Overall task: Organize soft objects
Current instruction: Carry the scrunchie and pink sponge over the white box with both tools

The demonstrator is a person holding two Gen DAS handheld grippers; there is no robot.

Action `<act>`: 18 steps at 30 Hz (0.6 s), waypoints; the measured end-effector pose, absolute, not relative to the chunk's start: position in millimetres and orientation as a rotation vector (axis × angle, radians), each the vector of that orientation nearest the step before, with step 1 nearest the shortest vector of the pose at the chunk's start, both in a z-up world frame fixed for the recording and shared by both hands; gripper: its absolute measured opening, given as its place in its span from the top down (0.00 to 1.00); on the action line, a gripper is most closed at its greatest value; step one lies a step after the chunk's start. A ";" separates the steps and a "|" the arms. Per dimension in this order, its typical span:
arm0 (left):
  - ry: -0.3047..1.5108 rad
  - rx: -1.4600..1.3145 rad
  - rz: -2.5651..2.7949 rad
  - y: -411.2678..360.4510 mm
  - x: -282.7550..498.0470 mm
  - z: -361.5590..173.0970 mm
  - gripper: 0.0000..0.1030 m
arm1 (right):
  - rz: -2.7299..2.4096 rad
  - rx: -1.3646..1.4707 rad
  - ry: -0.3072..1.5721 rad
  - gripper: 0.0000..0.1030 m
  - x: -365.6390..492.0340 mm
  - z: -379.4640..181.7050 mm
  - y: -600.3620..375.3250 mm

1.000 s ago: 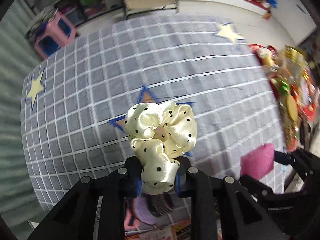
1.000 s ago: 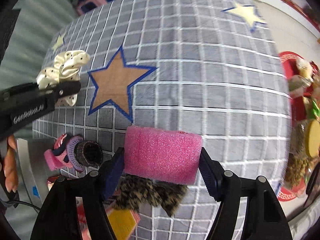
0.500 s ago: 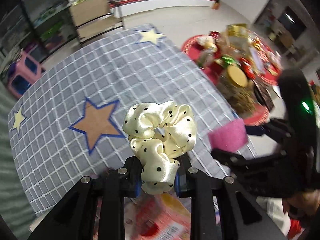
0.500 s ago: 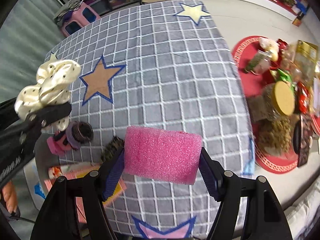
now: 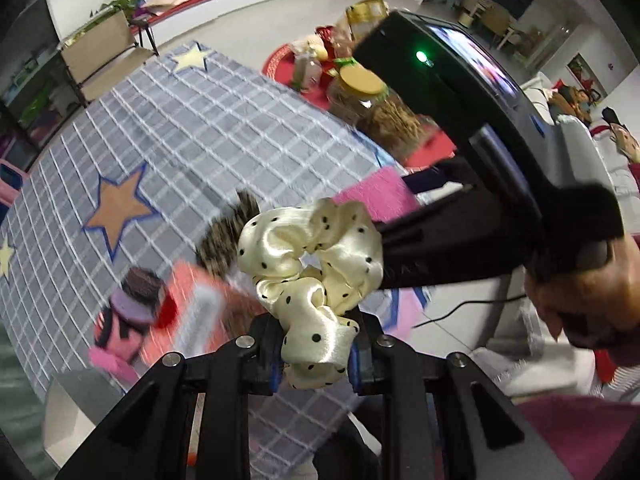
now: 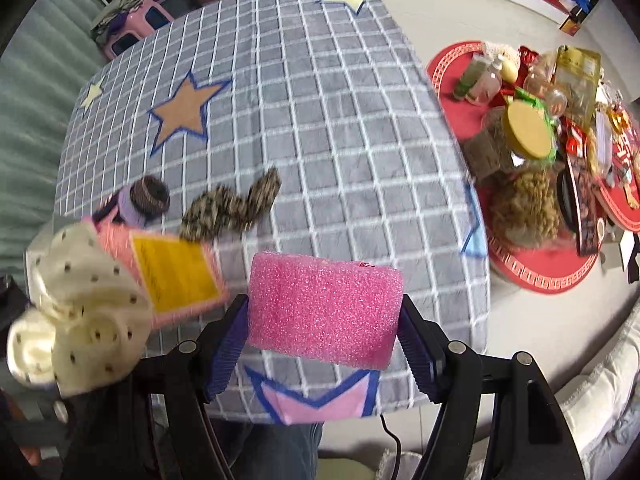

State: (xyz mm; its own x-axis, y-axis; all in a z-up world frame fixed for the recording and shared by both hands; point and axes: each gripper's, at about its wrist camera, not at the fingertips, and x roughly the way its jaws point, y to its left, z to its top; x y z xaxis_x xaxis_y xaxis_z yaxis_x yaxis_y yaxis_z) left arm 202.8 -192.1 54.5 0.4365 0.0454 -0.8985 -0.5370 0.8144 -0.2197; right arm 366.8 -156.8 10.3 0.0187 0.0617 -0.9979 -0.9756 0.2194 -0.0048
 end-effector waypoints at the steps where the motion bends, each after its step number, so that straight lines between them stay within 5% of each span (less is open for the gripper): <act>1: 1.073 -0.532 0.381 -196.6 195.9 51.8 0.74 | 1.066 -1.010 1.260 0.30 361.7 8.2 -162.5; 18: 1.135 -0.650 0.536 -225.5 74.0 13.0 0.74 | 1.221 -1.192 1.328 0.30 242.8 -16.7 -207.0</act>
State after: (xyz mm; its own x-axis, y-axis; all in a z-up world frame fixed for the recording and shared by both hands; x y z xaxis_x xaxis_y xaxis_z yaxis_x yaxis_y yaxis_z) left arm 74.0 -225.5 13.0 0.3353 0.0629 -0.9400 -0.6861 0.7001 -0.1978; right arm 242.8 -207.0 -16.7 -0.0841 -0.0588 -0.9947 -0.9962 0.0297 0.0825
